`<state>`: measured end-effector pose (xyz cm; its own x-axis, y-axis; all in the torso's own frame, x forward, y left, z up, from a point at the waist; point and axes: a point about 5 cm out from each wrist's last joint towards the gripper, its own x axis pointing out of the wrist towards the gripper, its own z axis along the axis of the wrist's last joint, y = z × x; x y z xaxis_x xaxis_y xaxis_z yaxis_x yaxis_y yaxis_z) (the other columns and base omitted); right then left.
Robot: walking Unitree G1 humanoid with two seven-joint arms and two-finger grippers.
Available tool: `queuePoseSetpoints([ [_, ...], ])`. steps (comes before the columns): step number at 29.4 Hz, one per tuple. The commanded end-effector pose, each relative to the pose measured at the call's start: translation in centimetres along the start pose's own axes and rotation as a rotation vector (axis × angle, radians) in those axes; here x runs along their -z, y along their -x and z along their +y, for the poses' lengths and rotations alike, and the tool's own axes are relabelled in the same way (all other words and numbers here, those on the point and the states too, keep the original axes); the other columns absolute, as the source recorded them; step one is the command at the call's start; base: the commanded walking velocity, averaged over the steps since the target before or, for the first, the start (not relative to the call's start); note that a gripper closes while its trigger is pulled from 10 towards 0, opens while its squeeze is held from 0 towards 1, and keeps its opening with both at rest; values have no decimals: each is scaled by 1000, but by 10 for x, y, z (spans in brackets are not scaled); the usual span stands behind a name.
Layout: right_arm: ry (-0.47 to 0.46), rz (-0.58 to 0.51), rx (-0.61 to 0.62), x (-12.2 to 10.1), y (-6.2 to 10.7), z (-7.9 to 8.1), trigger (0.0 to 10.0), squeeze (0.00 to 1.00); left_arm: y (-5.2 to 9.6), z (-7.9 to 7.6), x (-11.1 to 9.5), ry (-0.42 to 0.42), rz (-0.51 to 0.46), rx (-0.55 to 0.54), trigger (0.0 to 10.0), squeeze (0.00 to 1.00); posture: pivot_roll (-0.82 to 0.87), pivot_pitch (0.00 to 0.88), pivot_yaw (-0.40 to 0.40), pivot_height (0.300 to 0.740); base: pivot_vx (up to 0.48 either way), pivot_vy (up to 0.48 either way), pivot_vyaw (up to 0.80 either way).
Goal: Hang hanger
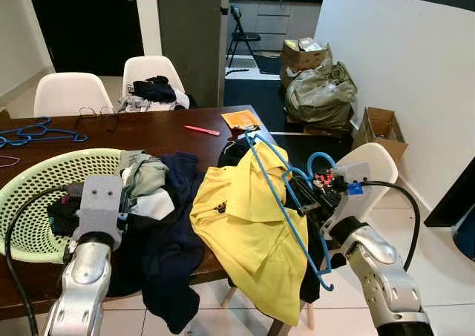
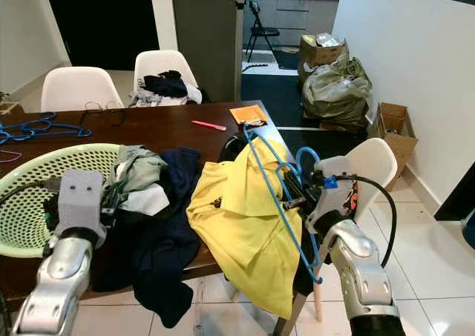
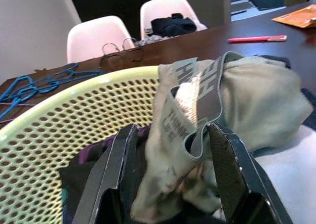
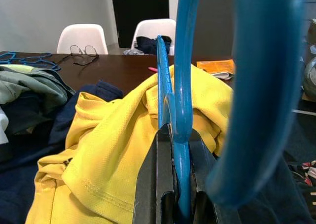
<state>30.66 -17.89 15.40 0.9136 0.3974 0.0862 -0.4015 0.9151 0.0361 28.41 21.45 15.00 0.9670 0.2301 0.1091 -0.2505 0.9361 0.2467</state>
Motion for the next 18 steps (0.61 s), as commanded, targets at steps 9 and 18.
queuePoseSetpoints([
  [9, 3, 4, 9, -2, 4, -3, 10000, 0, -1, -8, 10, 32, 40, 29, 8588, 0, -46, 0, -64, 740, 0, 0, 0],
  [18, 4, 4, 13, -2, 5, -3, 10000, 0, -1, -7, 11, 40, 39, 22, 0, 0, -43, 0, -66, 740, 0, 0, 0],
])
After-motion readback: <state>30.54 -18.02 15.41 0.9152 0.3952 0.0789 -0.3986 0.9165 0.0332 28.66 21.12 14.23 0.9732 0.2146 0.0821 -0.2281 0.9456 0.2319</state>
